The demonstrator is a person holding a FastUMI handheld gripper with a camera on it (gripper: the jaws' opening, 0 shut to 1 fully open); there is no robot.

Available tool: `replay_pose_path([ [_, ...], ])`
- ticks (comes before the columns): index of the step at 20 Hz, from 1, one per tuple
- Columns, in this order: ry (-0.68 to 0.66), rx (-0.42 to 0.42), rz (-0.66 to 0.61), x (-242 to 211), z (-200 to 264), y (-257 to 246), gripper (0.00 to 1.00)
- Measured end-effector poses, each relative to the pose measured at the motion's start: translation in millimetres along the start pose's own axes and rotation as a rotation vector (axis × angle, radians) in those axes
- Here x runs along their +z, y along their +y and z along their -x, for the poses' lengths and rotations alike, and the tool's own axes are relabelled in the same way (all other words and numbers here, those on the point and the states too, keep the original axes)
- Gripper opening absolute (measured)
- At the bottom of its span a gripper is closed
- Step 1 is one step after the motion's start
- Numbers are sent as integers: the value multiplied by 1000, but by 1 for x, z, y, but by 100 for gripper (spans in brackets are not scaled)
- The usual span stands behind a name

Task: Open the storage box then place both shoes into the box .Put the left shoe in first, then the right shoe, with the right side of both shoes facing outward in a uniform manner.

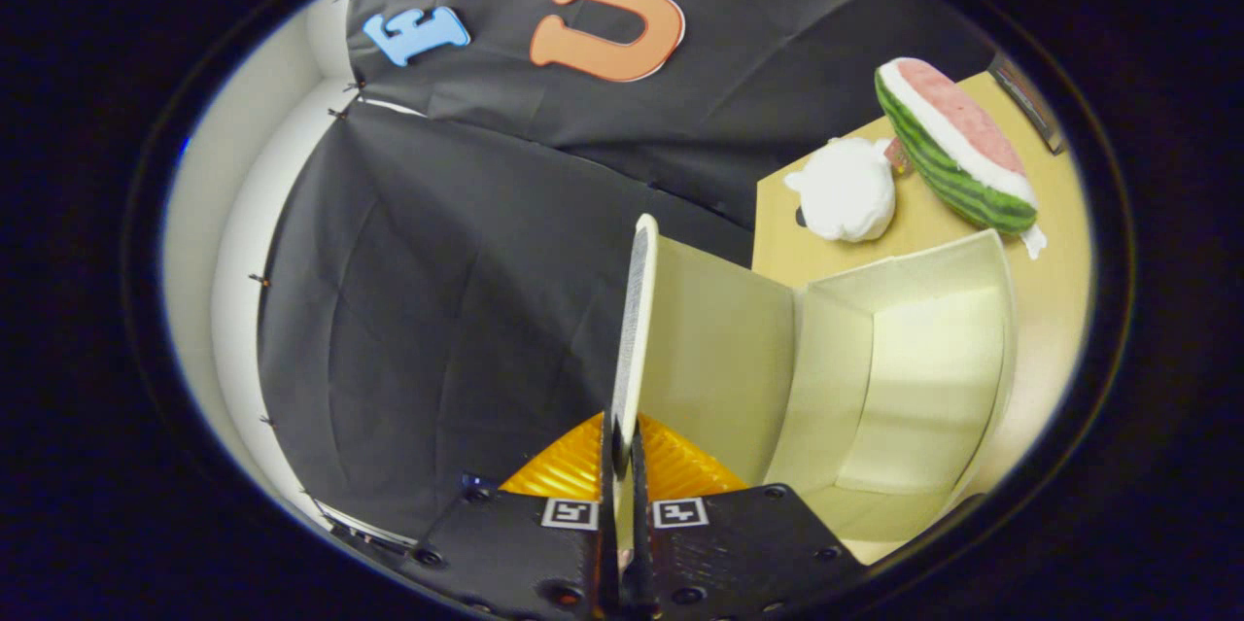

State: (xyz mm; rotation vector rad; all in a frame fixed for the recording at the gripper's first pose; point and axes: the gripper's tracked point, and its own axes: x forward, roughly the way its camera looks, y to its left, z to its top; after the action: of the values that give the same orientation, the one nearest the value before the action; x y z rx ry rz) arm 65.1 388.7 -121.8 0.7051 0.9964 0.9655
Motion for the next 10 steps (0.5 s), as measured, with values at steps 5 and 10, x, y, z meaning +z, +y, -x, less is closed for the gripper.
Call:
replay_pose_path([
  [5,9,-71,1,-15,-47,18,13],
  [10,47,-165,5,-42,-51,1,57],
])
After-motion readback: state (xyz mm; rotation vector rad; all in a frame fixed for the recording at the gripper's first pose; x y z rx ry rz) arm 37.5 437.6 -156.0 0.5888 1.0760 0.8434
